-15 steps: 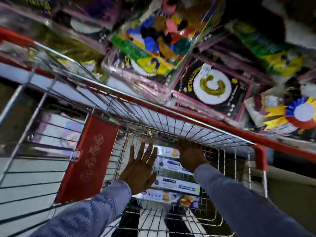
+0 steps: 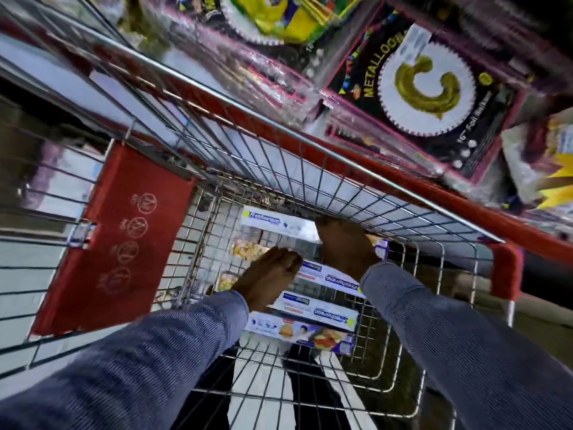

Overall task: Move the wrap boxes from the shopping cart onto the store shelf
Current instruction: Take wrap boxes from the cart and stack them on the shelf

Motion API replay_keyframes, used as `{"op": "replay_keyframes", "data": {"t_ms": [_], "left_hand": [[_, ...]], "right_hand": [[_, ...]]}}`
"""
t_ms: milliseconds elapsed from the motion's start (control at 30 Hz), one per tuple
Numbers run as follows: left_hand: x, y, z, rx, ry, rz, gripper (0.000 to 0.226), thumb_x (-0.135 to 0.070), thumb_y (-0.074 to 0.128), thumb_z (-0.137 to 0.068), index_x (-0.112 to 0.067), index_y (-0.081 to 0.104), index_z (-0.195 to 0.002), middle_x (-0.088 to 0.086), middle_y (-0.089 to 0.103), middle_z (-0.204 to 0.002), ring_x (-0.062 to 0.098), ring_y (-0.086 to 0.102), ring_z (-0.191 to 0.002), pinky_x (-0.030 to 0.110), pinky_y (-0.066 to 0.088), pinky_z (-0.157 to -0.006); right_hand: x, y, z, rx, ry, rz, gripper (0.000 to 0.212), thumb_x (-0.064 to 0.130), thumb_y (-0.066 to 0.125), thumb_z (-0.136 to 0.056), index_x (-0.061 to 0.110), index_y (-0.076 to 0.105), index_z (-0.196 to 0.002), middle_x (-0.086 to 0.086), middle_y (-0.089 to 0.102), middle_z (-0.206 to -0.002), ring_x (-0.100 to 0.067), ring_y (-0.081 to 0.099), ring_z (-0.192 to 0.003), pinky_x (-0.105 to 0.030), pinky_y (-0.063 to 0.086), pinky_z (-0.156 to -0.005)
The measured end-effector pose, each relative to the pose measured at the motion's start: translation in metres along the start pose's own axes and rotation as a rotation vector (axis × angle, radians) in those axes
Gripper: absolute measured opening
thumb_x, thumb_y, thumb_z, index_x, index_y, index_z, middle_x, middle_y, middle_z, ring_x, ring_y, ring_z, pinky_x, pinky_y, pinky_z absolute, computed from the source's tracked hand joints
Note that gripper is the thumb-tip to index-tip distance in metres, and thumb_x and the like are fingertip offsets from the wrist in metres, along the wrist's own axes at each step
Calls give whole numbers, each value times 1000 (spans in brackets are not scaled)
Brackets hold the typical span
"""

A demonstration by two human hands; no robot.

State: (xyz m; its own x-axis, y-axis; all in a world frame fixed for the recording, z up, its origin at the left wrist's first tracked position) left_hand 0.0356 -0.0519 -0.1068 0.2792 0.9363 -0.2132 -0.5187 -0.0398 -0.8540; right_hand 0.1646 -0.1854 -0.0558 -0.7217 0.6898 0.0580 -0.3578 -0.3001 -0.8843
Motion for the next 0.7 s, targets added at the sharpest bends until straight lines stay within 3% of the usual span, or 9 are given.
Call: {"op": "replay_keyframes", "data": {"t_ms": [67, 133, 200, 300, 467, 533, 600, 700], "left_hand": [[0, 2, -11, 18, -61, -3, 66, 6, 39, -96, -3, 13, -157, 20, 24, -164, 40, 24, -150, 52, 14, -126], [4, -1, -17, 10, -92, 38, 59, 3, 35, -99, -6, 22, -155, 19, 34, -159, 37, 34, -145, 49, 23, -123], [5, -11, -13, -36, -87, 72, 57, 3, 40, -94, -7, 34, -151, 19, 51, -146, 37, 49, -132, 46, 37, -114], [5, -42, 8, -84, -68, 125, 59, 4, 47, -87, -6, 45, -145, 18, 59, -137, 38, 56, -122, 45, 43, -106], [-4, -147, 84, -99, -72, 162, 62, -21, 55, -90, -13, 41, -150, 12, 49, -152, 33, 48, -137, 40, 37, -114], [-9, -200, 118, -206, -60, 162, 63, -23, 61, -84, -15, 50, -145, 10, 58, -145, 31, 56, -131, 38, 47, -107], [-15, -261, 151, -345, -62, 138, 60, -25, 68, -77, -20, 59, -136, 5, 67, -133, 28, 64, -120, 34, 55, -97], [-22, -341, 189, -443, -58, 144, 59, -32, 66, -78, -30, 58, -137, -3, 66, -133, 22, 62, -122, 29, 51, -100]], "right_hand": [[-2, -16, 10, -37, 22, -37, 53, 12, 65, -72, 9, 57, -125, -17, 72, -105, -40, 68, -97, -41, 55, -78], [-2, -36, 19, -58, 4, -62, 48, 17, 64, -77, 12, 57, -124, -14, 71, -108, -38, 68, -100, -40, 54, -82], [-1, -59, 31, -63, -18, -72, 47, 21, 62, -82, 14, 54, -127, -12, 70, -113, -35, 67, -102, -39, 53, -83], [4, -100, 51, -98, -50, -108, 43, 26, 63, -82, 14, 55, -122, -10, 69, -112, -34, 67, -103, -37, 52, -82], [14, -196, 100, -214, -96, -140, 46, 38, 62, -81, 20, 57, -123, -8, 67, -119, -31, 61, -113, -36, 48, -91], [16, -244, 120, -262, -110, -135, 50, 41, 62, -82, 21, 57, -128, -8, 66, -123, -30, 58, -117, -38, 46, -94], [18, -302, 144, -321, -118, -141, 51, 41, 63, -82, 25, 57, -130, -8, 67, -119, -28, 58, -115, -36, 44, -88], [19, -383, 172, -388, -156, -121, 43, 38, 63, -81, 29, 61, -123, -4, 72, -109, -25, 65, -107, -32, 41, -74]]}}
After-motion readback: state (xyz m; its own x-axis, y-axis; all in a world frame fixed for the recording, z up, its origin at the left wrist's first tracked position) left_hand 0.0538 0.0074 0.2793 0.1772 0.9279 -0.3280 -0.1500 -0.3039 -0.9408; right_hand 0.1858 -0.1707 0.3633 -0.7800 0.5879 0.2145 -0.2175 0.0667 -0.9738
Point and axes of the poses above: each hand's wrist, its own z-axis away from the middle knuckle, its own y-axis out of the palm, x = y × z, the point moved 1 cm from there along -z, towards the middle knuckle
